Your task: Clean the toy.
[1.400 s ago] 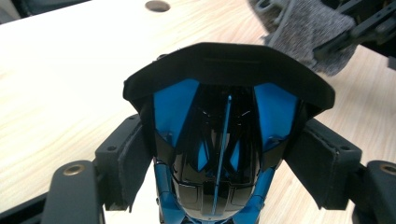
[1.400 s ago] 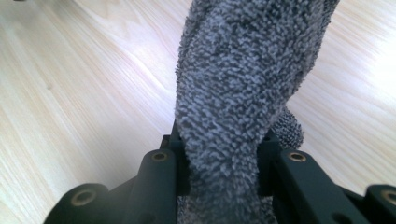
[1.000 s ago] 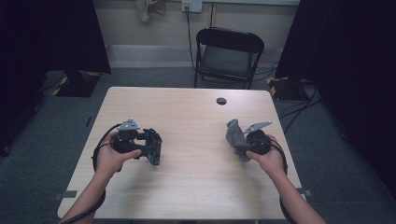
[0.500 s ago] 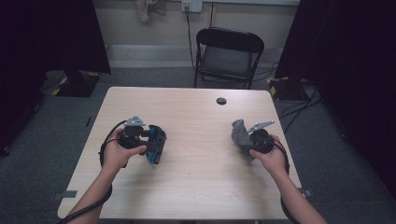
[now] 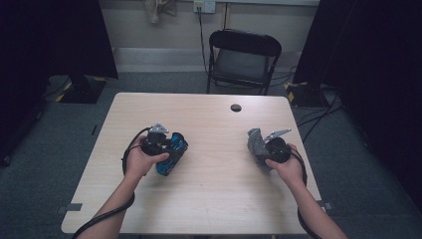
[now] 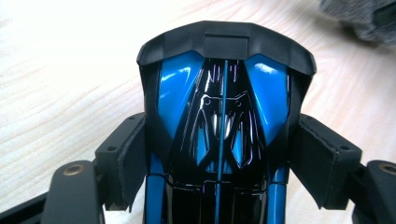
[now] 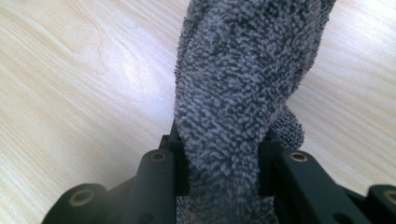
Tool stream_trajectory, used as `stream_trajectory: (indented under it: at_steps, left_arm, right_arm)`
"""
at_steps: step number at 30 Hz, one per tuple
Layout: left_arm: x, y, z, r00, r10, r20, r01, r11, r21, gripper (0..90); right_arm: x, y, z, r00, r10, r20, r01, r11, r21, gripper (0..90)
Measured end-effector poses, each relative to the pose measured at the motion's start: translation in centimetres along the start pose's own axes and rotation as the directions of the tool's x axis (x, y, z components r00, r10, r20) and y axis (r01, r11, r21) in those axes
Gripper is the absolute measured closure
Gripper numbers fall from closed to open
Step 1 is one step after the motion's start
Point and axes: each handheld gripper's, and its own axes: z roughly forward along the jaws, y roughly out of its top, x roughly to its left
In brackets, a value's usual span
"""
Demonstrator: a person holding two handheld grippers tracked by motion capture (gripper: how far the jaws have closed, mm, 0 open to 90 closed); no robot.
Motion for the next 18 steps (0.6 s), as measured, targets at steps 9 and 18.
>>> stream_trajectory:
  at_steps: [9,18]
  left_arm:
    - [0.5,-0.2,1.7,0.9995,-0.008,-0.030,0.009,0.9993,0.036,25.2]
    - [0.6,-0.3,2.7,0.9978,0.009,-0.066,-0.005,0.9983,0.058,25.2]
  right_arm:
    - [-0.3,-0.1,0.4,1.0000,0.007,-0.001,-0.007,1.000,0.007,67.5]
    - [-0.9,-0.6,0.4,0.9993,0.034,0.013,-0.034,0.999,0.000,66.4]
